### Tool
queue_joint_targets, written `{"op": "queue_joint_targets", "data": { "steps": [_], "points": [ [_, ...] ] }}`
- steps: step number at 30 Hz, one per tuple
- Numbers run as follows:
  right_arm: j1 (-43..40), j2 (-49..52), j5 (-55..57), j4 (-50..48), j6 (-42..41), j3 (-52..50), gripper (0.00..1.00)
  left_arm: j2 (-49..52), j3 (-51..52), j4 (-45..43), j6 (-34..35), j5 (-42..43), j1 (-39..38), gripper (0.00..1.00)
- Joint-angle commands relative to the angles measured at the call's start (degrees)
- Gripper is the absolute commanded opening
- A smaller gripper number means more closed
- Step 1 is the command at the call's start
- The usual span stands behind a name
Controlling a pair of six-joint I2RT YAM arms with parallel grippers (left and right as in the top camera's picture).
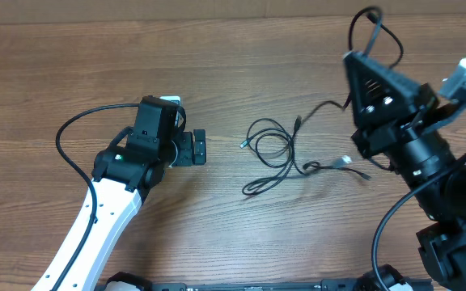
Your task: Untangle cables
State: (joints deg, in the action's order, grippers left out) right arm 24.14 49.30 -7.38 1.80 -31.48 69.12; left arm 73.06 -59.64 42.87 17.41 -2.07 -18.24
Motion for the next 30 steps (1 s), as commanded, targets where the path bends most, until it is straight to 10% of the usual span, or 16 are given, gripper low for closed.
{"op": "queue_joint_targets", "data": {
  "steps": [1,13,30],
  "points": [
    [0.3,-0.3,8.7,-4.5,0.2,1.2,0.04,0.0,-1.0,0.0,-1.1,0.6,0.2,1.0],
    [0.2,-0.3,31.1,-18.3,0.7,1.2,0.04,0.0,-1.0,0.0,-1.1,0.6,0.2,1.0],
    [0.0,4.0,61.5,-34.2,40.6,1.2,0.04,0.0,-1.0,0.0,-1.1,0.6,0.2,1.0]
  ]
}}
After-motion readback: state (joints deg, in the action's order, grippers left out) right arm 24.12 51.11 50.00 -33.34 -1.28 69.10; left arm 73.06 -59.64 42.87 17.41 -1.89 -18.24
